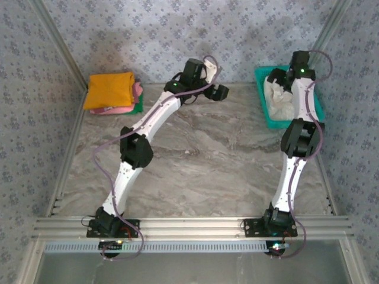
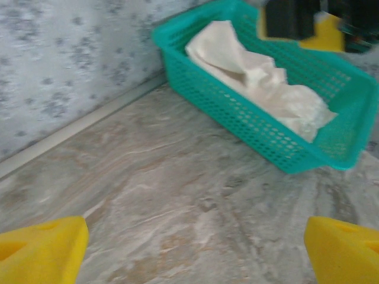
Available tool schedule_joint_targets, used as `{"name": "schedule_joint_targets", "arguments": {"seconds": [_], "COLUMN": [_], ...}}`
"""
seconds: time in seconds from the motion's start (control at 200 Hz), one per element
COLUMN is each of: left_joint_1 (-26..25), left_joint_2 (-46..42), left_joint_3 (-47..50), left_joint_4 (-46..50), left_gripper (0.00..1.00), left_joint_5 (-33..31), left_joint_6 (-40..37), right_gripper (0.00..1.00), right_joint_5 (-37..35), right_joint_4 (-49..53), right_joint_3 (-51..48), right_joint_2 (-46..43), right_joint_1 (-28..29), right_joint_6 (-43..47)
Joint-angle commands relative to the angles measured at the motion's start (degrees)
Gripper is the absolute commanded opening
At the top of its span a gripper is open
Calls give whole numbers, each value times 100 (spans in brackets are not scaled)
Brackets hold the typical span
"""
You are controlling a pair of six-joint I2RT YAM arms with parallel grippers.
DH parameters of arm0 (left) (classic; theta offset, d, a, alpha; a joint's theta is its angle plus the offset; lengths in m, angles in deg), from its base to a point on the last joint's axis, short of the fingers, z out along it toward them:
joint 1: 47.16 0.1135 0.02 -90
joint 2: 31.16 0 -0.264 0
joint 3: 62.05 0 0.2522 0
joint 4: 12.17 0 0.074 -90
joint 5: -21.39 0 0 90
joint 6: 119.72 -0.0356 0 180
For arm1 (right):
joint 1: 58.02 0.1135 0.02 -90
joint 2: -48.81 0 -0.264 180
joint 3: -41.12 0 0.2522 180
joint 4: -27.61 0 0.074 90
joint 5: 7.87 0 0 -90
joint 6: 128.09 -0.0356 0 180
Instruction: Fold and stack the t-shirts
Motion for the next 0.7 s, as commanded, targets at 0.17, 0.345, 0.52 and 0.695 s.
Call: {"name": "schedule_joint_targets", "arguments": {"seconds": [0.17,0.345,0.52,0.695], "left_joint_1": [-254,-336,-359,-353], "left_joint_2": [427,466,398,116], "left_joint_3": [-182,-99,-43,-16], "left_joint_4": [27,190,319,494], "left_gripper": [96,96,95,94], "left_joint_5": [333,435,448,252], "left_joint_6": [167,174,221,211], "right_gripper": [92,67,16,0], "right_joint_5": [547,986,1031,748], "right_joint_4": [72,-252,-318,-65], "right_joint_3": [364,342,541,740], "right_joint_2": [1108,1458,1439,722], "right_joint_1": [-288,-350,-351,-291], "right_joint_6": [-97,-187,-245,-185]}}
